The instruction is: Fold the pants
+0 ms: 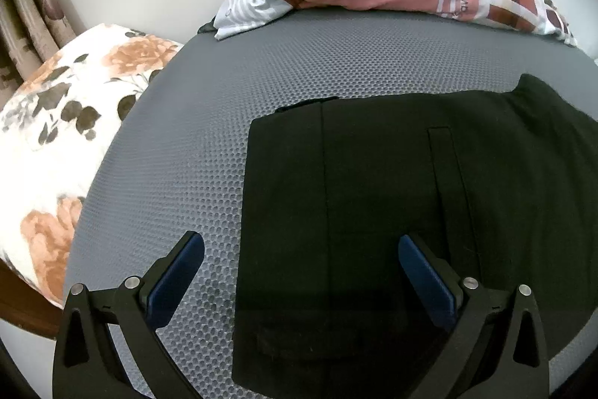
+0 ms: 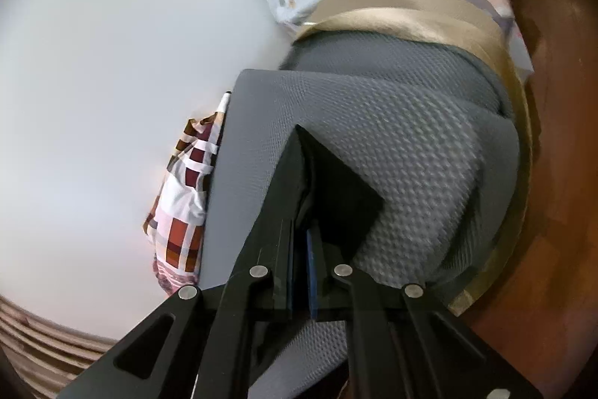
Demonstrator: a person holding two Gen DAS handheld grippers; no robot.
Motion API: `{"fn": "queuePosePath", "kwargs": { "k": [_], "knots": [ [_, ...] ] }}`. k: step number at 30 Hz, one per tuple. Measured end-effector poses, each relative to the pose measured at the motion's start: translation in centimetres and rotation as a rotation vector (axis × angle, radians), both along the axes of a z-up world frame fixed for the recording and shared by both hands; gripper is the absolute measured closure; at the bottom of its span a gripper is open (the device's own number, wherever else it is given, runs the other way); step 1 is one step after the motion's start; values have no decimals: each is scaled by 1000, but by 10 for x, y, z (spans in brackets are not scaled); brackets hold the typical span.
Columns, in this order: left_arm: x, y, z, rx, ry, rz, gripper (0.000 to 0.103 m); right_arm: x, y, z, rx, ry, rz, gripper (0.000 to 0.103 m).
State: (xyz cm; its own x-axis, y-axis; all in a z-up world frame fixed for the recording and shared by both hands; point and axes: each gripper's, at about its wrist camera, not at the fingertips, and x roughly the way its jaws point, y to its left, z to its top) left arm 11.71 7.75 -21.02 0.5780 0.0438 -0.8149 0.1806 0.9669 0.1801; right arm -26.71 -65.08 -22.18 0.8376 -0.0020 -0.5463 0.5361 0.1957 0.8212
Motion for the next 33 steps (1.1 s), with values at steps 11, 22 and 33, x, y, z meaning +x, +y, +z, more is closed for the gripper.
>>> {"fn": "queuePosePath", "kwargs": {
  "k": [11, 22, 33],
  "knots": [
    [1, 1, 1, -10, 1, 1, 0, 2, -15, -7, -73, 68, -24, 83],
    [0, 3, 1, -28, -7, 9, 0, 26, -7, -11, -74, -63, 13, 45],
    [2, 1, 2, -40, -8, 15, 0, 45, 1, -6, -90, -73, 76, 39]
  ]
}}
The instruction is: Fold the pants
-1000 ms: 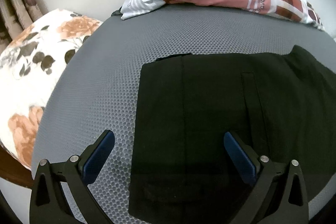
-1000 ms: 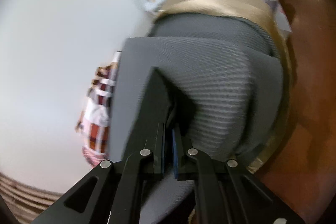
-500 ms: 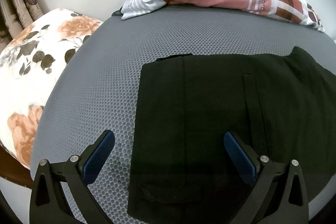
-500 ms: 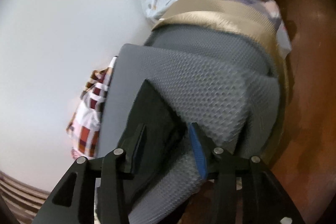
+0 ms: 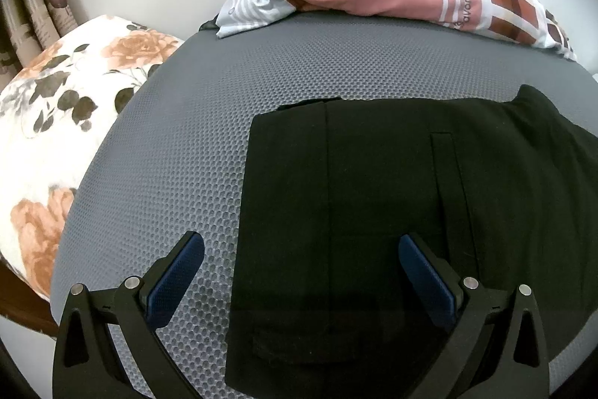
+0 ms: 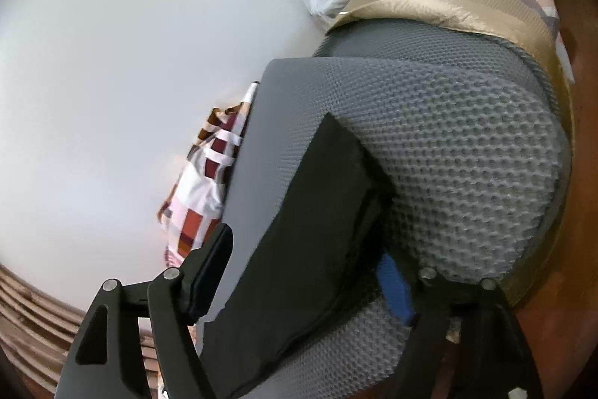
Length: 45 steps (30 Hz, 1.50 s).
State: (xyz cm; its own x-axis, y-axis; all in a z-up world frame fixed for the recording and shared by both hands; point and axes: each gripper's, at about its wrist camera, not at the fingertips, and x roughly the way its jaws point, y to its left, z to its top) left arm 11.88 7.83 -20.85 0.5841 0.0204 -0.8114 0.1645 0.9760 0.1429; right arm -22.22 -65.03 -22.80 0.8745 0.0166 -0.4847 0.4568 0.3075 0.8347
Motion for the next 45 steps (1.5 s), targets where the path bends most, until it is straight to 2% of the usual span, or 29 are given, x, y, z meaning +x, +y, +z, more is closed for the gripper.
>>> {"fn": "queuePosePath", "kwargs": {
  "k": [5, 6, 7, 8, 10, 11, 13, 17, 21, 24, 28, 29, 32, 34, 37, 42, 44, 45],
  "knots": [
    [0, -2, 0, 8, -3, -6, 0, 17, 9, 17, -104, 53, 49, 39],
    [0, -2, 0, 9, -4, -6, 0, 26, 12, 21, -153, 97, 68, 39],
    [0, -2, 0, 8, -6, -4, 0, 35, 12, 16, -156, 155, 82, 39],
    [0, -1, 0, 8, -6, -4, 0, 38, 10, 10, -127, 146, 85, 40],
    [-2, -1, 0, 7, -16, -3, 0, 43, 7, 8, -114, 166, 76, 63],
    [-3, -1, 0, 8, -21, -3, 0, 44, 5, 7, -106, 191, 66, 92],
    [-5, -4, 1, 25, -40, -6, 0, 41, 8, 12, -79, 151, 41, 92],
    [-14, -19, 16, 87, -115, -39, 8, 67, 49, 62, -228, 136, 110, 92],
    [-25, -30, 50, 9, -158, -43, 8, 119, 118, 109, -364, 98, 252, 92],
    [-38, -34, 76, -63, -167, -38, 8, 154, 178, 123, -414, 62, 367, 92],
    [-63, -33, 95, -169, -152, -25, 8, 196, 261, 112, -484, 79, 528, 92],
    [-68, -32, 96, -185, -147, -24, 8, 208, 288, 100, -495, 97, 586, 92],
    [-79, -31, 90, -205, -115, -22, 8, 220, 332, 68, -465, 128, 683, 92],
    [-82, -30, 83, -212, -99, -26, 8, 224, 363, 48, -505, 172, 740, 92],
    [-81, -31, 71, -216, -70, -24, 8, 222, 385, 33, -553, 207, 791, 92],
    [-77, -34, 60, -241, -27, -33, 8, 224, 411, 32, -688, 230, 846, 91],
    [-77, -36, 56, -234, -17, -43, 8, 223, 418, 33, -690, 214, 870, 87],
    [-77, -38, 55, -229, -13, -48, 8, 224, 419, 33, -672, 189, 889, 82]
  ]
}}
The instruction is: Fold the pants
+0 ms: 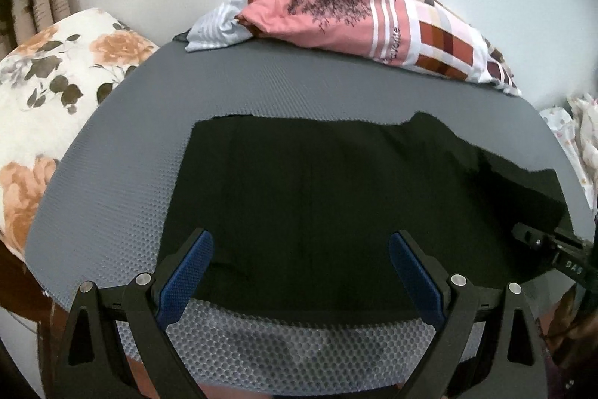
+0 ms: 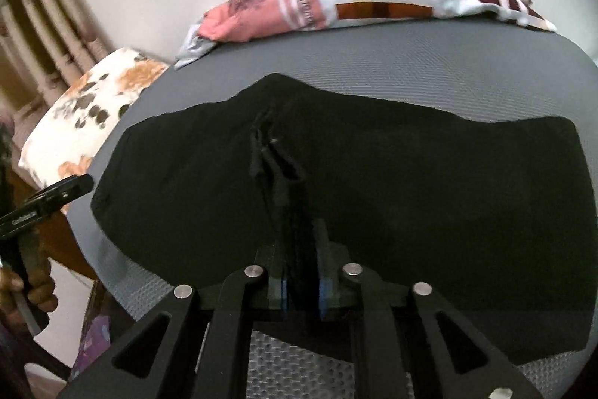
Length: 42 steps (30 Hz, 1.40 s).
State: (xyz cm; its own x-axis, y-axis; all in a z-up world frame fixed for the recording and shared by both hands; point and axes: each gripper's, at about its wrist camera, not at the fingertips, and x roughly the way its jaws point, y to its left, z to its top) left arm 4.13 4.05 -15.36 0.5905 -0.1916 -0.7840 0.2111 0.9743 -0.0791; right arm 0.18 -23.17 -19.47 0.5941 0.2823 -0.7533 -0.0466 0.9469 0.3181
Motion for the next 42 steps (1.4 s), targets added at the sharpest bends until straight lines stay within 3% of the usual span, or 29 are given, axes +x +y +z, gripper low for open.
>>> {"fn": "queuePosePath", "kwargs": {
  "k": [1, 3, 5, 7, 10, 11, 13, 15, 20, 25, 27, 32, 36, 39, 42],
  "knots": [
    [0, -2, -1, 5, 2, -5, 8, 2, 0, -1, 20, -6, 13, 77],
    [-1, -4, -4, 9, 10, -17, 8, 1, 3, -2, 107, -11, 77, 59],
    [-1, -7, -8, 19, 20, -27, 8, 1, 2, -3, 199, -7, 110, 52],
    [-1, -9, -10, 23, 28, -37, 8, -1, -9, -2, 360, -2, 140, 51],
    [-2, -11, -11, 26, 27, -47, 8, -12, -52, 13, 451, -49, 29, 51],
    [-2, -12, -10, 23, 24, -50, 8, -13, -61, 16, 444, -56, -3, 52],
    [-3, -13, -10, 20, 22, -57, 8, -18, -80, 25, 329, -59, -76, 58],
    [-3, -14, -11, 21, 27, -64, 8, -20, -82, 31, 201, -52, -84, 78],
    [-4, -12, -6, 42, 8, -53, 8, -6, -49, 17, 165, -9, 3, 82],
    [6, 25, 7, 16, 39, 47, 8, 1, 10, -12, -11, 56, 156, 85],
    [10, 46, 11, 17, 49, 90, 8, 0, 23, -10, -109, 37, 191, 85],
    [20, 114, 8, 64, 85, 172, 8, -8, 13, 12, 17, -18, 168, 83],
    [33, 151, -18, -18, 181, 106, 12, -15, 10, 3, 172, 19, 123, 82],
    [42, 157, -39, -74, 242, 49, 27, -17, 19, -14, 179, 61, 112, 81],
    [48, 152, -50, -109, 241, -12, 30, -19, 17, -14, 197, 50, 97, 81]
  ]
}}
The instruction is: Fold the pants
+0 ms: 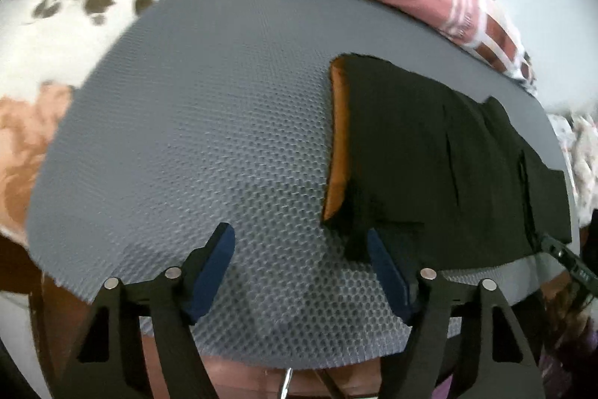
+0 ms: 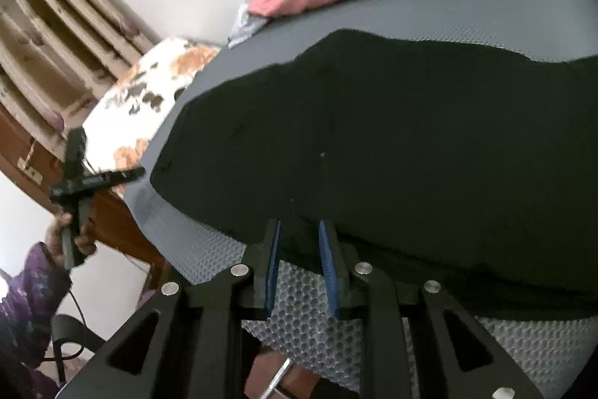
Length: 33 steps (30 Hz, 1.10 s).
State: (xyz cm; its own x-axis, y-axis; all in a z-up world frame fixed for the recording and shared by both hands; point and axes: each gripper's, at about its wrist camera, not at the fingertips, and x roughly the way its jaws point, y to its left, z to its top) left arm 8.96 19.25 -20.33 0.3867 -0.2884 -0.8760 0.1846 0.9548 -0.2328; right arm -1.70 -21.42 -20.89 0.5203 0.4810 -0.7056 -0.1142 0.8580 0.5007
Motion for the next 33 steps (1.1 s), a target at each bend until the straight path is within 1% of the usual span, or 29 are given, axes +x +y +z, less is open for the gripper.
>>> {"fn": "queuePosePath", "kwargs": {
  "k": [2, 4, 5, 6, 7, 10, 11, 12, 13, 14, 16, 18, 21, 23, 25, 27, 29, 31, 33],
  "knots": [
    [5, -7, -4, -50, 8, -61, 30, -1, -1, -2, 9, 2, -2, 81],
    [13, -15, -10, -97, 61, -120, 30, -2, -3, -6, 28, 3, -7, 81],
    [16, -17, -11, -107, 69, -135, 29, -1, -5, -7, 45, 5, -12, 81],
    [19, -19, -9, -110, 53, -148, 29, -1, -6, -8, 55, 8, -14, 81],
    [24, -22, -10, -126, 67, -164, 29, 0, -7, -9, 63, 10, -17, 81],
    [35, -31, -9, -199, 83, -226, 29, 0, -6, -11, 76, 12, -26, 81],
    [38, -34, -10, -216, 104, -239, 29, 0, -6, -11, 73, 10, -26, 81],
    [39, -39, -9, -212, 106, -252, 33, 0, -5, -11, 70, 6, -25, 81],
    [41, -44, -9, -200, 105, -271, 46, -1, -5, -11, 69, 3, -25, 80],
    [43, -46, -8, -184, 94, -272, 51, -1, -4, -11, 71, 1, -25, 80],
    [47, -41, -10, -211, 104, -253, 68, -2, -5, -12, 79, 1, -28, 80],
    [48, -36, -13, -238, 109, -237, 71, -1, -6, -14, 92, 2, -30, 80],
    [39, -39, -9, -213, 68, -208, 77, -1, -8, -15, 108, -1, -33, 80],
    [31, -48, 2, -182, 23, -177, 80, 1, -10, -17, 125, 4, -34, 80],
    [26, -53, 16, -177, -15, -155, 81, 3, -14, -19, 160, 13, -39, 80],
    [20, -58, 33, -195, -43, -138, 82, 5, -20, -22, 203, 25, -42, 80],
    [14, -68, 56, -232, -63, -132, 82, 8, -25, -25, 245, 45, -40, 79],
    [7, -91, 85, -250, -93, -159, 82, 11, -33, -24, 296, 70, -40, 77],
    [-1, -119, 114, -266, -126, -212, 82, 9, -43, -17, 310, 64, -51, 68]
  ]
}}
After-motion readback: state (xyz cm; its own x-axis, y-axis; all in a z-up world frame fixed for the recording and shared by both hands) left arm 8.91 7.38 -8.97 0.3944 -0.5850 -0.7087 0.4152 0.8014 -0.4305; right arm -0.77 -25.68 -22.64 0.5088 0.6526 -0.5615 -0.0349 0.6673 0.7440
